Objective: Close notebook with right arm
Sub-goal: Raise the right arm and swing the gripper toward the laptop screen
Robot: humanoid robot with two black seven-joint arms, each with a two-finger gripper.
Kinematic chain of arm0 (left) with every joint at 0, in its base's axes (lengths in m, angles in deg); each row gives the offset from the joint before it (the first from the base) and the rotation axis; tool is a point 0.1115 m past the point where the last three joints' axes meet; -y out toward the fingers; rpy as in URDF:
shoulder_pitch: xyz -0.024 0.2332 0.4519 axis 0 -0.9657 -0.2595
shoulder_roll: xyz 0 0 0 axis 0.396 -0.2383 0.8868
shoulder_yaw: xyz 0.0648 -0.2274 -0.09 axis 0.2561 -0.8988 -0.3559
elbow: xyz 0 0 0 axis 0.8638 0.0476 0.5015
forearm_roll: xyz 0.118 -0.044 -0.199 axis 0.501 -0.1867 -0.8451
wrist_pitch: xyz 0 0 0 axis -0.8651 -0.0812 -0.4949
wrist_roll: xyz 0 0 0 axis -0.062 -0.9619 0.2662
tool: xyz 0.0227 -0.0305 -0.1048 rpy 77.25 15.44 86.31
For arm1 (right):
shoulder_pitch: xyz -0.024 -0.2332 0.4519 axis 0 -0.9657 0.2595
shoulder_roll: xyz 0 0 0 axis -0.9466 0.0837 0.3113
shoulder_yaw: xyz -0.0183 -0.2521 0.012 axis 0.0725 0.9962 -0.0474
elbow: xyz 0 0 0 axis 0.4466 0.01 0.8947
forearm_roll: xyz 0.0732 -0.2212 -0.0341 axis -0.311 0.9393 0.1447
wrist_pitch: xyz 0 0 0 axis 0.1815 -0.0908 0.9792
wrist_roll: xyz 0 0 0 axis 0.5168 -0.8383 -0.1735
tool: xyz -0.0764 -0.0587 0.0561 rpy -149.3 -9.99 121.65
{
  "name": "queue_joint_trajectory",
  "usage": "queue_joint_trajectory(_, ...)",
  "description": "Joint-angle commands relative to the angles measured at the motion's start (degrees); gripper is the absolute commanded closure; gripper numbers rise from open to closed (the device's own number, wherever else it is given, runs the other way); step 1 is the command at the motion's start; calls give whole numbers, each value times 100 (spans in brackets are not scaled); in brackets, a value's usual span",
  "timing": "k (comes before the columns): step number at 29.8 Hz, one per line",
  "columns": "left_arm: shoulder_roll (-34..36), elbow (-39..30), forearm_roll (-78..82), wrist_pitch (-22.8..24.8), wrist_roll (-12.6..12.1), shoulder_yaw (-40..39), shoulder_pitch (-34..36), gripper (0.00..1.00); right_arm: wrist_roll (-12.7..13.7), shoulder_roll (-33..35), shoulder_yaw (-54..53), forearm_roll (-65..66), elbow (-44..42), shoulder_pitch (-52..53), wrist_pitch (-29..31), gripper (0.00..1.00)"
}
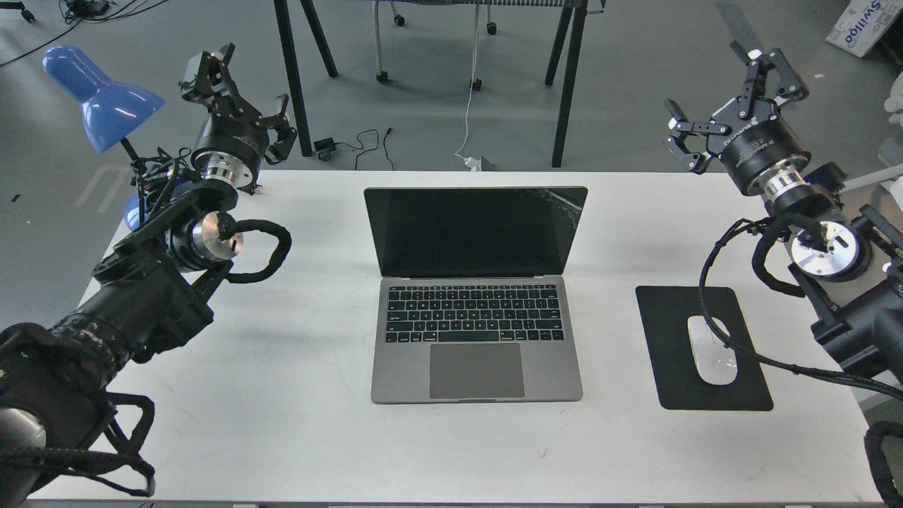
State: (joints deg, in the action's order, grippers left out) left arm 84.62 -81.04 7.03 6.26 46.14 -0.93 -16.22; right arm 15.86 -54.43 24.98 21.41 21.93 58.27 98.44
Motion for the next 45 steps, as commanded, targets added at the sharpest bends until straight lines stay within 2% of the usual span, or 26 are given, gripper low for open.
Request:
queue_joint_trajectory(1,-9,0,3,-27,0,9,0,0,0,0,0,0,11,9,0,0)
queue_joint_trajectory(8,-9,0,3,-27,0,9,0,0,26,0,53,26,-16,61,-96,0)
queue_joint_trajectory(15,-9,0,3,-36,0,9,0,0,18,-87,1044,114,-60,886,-1115,0)
queue_joint_trajectory(19,0,0,3,-36,0,0,0,0,18,-359,1607,123,-182,1440,-1424,0)
queue_joint_trajectory(25,0,0,3,-36,0,-18,0,0,18,-1071,2258,245,-999,2108,-1749,0)
queue_joint_trajectory(31,0,0,-6,-27,0,-27,0,0,9,-1678,2399,536,-1527,2320,-1907,0)
queue_joint_trajectory(38,8,0,-6,-27,0,-27,0,0,18,-2109,2496,1037,-1686,2329,-2285,0)
queue_joint_trajectory(45,8,0,-6,-27,0,-27,0,0,53,-2127,2751,1046,-1686,2311,-2365,0)
